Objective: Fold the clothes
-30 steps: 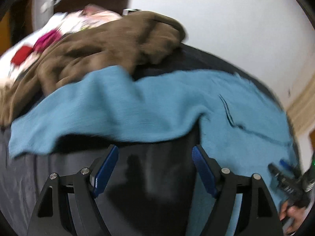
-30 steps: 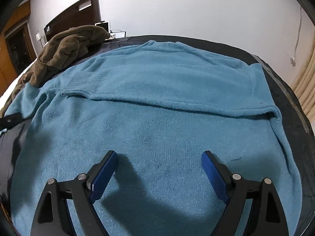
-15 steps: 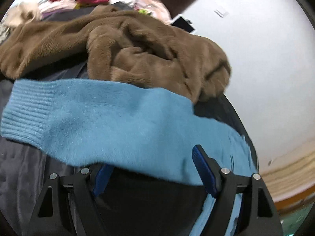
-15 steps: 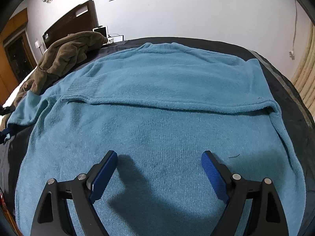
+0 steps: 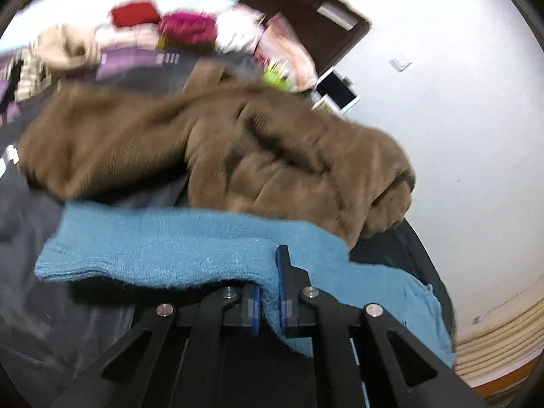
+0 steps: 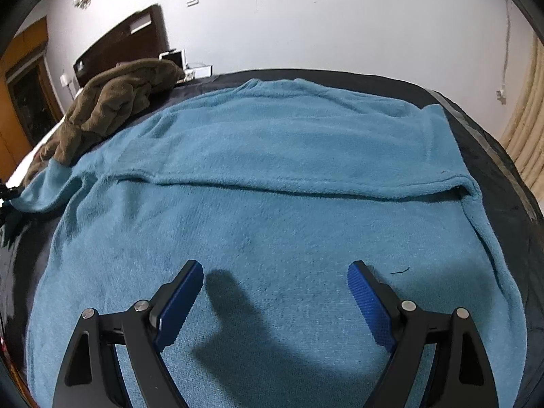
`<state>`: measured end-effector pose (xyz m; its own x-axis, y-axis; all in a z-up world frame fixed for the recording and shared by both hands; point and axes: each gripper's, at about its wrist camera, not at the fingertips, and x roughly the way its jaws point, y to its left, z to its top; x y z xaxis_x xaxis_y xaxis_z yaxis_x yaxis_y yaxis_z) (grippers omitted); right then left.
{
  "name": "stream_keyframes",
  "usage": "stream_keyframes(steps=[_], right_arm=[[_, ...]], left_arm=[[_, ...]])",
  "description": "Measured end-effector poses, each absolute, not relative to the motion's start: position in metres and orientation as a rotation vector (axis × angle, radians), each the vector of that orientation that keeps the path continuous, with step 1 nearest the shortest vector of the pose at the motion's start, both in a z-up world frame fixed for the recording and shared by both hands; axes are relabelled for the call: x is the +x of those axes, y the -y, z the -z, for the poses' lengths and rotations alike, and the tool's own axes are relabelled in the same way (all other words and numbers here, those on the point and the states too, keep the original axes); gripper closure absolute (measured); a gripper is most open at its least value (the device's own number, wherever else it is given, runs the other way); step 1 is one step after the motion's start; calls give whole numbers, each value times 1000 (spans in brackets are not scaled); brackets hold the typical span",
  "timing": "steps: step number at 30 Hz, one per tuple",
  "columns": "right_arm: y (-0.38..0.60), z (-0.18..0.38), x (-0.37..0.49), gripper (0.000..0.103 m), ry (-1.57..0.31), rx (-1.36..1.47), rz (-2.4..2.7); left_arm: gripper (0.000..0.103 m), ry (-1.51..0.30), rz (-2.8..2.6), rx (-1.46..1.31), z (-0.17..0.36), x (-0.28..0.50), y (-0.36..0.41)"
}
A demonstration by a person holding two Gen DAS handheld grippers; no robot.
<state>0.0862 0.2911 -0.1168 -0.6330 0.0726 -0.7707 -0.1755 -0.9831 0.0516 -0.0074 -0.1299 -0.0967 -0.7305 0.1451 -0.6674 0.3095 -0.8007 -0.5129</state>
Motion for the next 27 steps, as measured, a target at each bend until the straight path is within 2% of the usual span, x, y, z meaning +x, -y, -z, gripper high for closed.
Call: stream_keyframes(steps=[4, 8, 12, 20, 21, 22, 24, 27], right_arm=[[-301, 113, 92, 14, -275, -1217, -2716], [-310, 112, 96, 14, -350, -1185, -2719], [-315, 111, 101, 14, -405, -1170, -2728], [-342, 106, 119, 14, -499, -1103, -2711], [-346, 106, 121, 14, -515, -1096, -2704], [-351, 107, 123, 14, -534, -1090, -2694], [-363, 109, 128, 14, -577, -1075, -2670], [-379, 109, 137, 14, -625, -1047, -2639]], left_arm=[[94, -722, 2824, 962, 52, -1, 89], [94, -542, 2977, 938, 27, -9, 28], [94, -299, 3089, 952, 21, -21, -43], [92, 376, 3242, 1057, 42, -17, -190], [84, 471, 3253, 1090, 49, -15, -208], [72, 567, 3261, 1123, 56, -13, -227], [57, 778, 3262, 1157, 72, -3, -261], [39, 1127, 3242, 1108, 97, 25, -302]])
